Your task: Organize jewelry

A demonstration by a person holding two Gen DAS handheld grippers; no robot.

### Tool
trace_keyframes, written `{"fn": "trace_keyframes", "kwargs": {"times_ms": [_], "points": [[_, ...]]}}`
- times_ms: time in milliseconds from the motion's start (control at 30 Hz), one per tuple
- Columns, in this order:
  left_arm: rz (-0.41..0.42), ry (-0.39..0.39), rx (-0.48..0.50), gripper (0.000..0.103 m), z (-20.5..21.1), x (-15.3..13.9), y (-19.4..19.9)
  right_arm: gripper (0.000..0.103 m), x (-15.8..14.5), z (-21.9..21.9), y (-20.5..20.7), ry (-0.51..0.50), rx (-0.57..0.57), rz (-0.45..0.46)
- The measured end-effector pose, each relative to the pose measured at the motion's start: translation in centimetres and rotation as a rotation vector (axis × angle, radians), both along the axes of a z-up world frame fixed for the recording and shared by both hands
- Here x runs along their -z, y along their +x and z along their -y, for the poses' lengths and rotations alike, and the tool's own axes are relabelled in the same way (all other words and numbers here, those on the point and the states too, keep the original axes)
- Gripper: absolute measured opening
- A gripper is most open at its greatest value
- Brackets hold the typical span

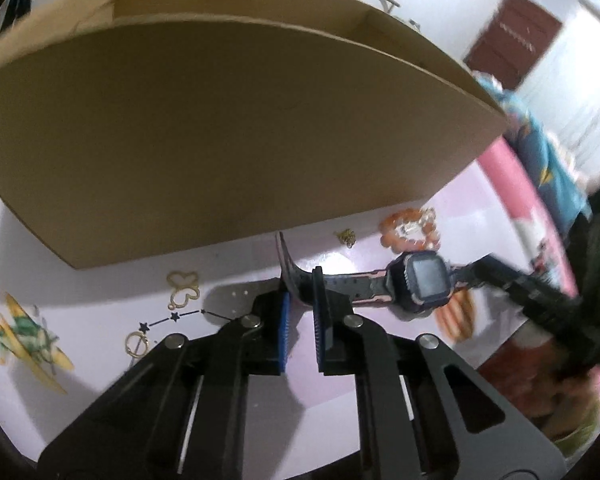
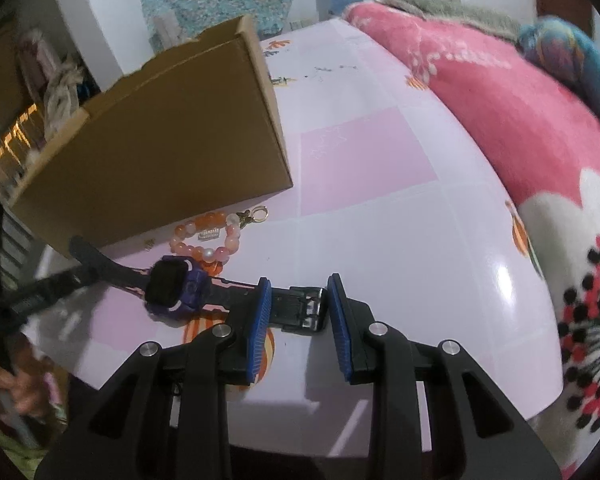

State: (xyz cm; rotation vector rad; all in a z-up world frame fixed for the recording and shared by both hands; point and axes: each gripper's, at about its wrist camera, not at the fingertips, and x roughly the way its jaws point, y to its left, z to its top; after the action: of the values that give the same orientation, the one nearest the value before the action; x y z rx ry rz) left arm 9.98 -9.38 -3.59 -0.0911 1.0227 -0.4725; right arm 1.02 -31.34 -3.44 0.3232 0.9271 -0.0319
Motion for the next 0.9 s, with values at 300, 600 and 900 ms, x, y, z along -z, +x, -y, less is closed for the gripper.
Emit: {"fn": "trace_keyframes", "kwargs": {"times_ms": [300, 600, 900], "points": [[0.102, 0.137, 0.047, 0.009, 2.9, 0.2, -1.0, 0.029, 0.4, 0.7, 0.1, 0.059, 0.023, -0.023], [0.106, 0.124, 0.039, 0.009, 1.1, -0.1, -1.4, 0.023, 0.1, 0.3, 0.1, 0.096, 0.05, -0.007], [0.101, 0.105, 0.034, 0.009, 0.5, -0.1, -1.7, 0.022, -0.4, 0.2, -0.6, 0.148, 0.031, 0.062]]}}
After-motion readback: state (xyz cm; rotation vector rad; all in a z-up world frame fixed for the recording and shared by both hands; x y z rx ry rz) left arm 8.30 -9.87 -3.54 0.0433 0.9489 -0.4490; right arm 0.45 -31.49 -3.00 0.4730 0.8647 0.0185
